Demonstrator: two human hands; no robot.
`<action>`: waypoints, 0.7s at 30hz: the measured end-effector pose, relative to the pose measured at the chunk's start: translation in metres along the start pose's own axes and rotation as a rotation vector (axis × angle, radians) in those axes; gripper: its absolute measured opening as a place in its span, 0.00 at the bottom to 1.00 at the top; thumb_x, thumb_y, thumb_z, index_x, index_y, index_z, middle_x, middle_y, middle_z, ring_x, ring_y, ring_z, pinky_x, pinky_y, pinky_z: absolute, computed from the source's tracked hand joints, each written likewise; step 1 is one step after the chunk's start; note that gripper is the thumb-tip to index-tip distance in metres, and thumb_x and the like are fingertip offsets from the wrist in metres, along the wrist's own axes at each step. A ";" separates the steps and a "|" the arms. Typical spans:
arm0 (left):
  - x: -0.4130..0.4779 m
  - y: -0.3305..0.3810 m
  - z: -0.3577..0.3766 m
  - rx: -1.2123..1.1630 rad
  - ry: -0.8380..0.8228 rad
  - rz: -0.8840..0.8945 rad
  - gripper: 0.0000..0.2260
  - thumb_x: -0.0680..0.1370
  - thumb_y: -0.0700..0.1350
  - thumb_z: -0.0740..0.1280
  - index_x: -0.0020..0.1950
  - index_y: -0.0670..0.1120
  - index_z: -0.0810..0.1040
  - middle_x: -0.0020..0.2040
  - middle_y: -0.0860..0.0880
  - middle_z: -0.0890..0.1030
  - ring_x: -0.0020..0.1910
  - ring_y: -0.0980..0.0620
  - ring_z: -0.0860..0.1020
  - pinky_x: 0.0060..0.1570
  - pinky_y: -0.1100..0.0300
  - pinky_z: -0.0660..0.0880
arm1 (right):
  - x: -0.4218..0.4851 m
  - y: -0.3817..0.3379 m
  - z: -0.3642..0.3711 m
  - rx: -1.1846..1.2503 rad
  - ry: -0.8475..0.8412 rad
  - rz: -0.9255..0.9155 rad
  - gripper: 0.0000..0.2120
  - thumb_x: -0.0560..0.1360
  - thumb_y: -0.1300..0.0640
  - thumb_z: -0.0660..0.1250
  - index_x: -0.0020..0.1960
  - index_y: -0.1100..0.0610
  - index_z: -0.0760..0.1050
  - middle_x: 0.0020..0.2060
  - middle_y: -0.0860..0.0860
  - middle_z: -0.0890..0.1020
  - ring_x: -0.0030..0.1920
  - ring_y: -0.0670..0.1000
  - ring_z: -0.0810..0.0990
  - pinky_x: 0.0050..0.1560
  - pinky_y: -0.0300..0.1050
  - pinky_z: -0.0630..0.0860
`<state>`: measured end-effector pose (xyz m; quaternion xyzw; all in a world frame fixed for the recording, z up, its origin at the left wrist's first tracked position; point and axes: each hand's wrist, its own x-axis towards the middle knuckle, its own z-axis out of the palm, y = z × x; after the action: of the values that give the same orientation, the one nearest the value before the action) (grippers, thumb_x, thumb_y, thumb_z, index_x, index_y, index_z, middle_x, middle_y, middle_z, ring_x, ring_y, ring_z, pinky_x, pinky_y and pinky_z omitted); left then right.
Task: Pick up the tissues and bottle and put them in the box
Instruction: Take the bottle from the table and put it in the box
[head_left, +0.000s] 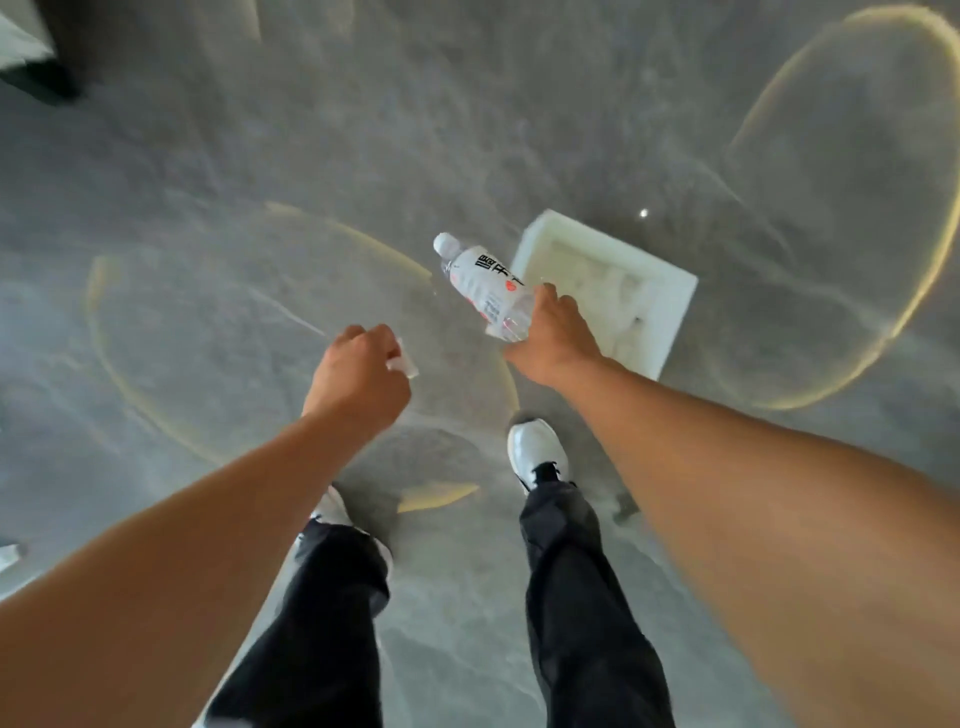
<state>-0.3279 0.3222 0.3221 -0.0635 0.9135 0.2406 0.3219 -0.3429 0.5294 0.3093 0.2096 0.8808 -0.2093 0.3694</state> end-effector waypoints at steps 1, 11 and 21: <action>0.004 0.020 0.028 0.006 -0.025 0.011 0.11 0.70 0.38 0.64 0.51 0.43 0.78 0.50 0.40 0.75 0.51 0.37 0.75 0.47 0.54 0.70 | 0.008 0.031 -0.001 0.005 -0.007 0.014 0.33 0.68 0.53 0.72 0.67 0.58 0.59 0.61 0.60 0.69 0.60 0.64 0.73 0.59 0.56 0.74; 0.070 0.175 0.217 -0.165 -0.092 -0.099 0.04 0.70 0.39 0.62 0.42 0.47 0.73 0.50 0.44 0.76 0.44 0.45 0.73 0.44 0.56 0.70 | 0.083 0.239 -0.023 0.006 -0.004 -0.006 0.32 0.66 0.54 0.72 0.66 0.55 0.63 0.59 0.57 0.73 0.58 0.59 0.74 0.48 0.46 0.73; 0.093 0.154 0.215 -0.112 -0.088 -0.176 0.26 0.68 0.41 0.67 0.66 0.51 0.69 0.60 0.46 0.73 0.53 0.45 0.76 0.42 0.58 0.70 | 0.124 0.197 -0.042 -0.206 0.135 -0.014 0.43 0.63 0.55 0.76 0.71 0.49 0.55 0.65 0.56 0.65 0.65 0.62 0.65 0.61 0.57 0.68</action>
<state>-0.3224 0.5639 0.1799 -0.1505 0.8744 0.2648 0.3776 -0.3427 0.7403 0.2024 0.1780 0.9220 -0.1058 0.3273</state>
